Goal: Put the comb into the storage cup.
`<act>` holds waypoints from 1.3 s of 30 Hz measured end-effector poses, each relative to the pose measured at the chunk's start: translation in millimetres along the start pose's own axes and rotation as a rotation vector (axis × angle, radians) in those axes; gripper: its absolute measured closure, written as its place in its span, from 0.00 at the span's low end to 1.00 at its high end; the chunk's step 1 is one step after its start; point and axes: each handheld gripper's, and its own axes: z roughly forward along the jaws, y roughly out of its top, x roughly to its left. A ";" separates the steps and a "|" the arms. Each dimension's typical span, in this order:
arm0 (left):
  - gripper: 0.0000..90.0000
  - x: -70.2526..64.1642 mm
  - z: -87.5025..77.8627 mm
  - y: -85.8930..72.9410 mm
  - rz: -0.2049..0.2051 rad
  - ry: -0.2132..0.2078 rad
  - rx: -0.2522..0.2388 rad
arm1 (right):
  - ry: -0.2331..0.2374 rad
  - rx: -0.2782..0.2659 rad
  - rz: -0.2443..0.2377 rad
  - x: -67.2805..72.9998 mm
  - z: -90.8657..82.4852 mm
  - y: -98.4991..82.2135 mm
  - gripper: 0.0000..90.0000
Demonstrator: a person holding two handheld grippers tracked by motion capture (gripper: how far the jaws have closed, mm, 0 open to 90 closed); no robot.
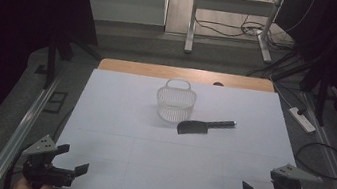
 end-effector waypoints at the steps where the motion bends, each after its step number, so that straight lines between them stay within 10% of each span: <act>1: 0.01 0.3 0.1 0.0 -0.005 -0.003 -0.002 | 0.000 0.000 0.000 0.0 0.0 0.0 0.00; 39: 0.02 0.2 1.5 0.9 0.004 -0.009 -0.003 | 0.025 -0.002 -0.056 0.9 11.7 18.1 0.00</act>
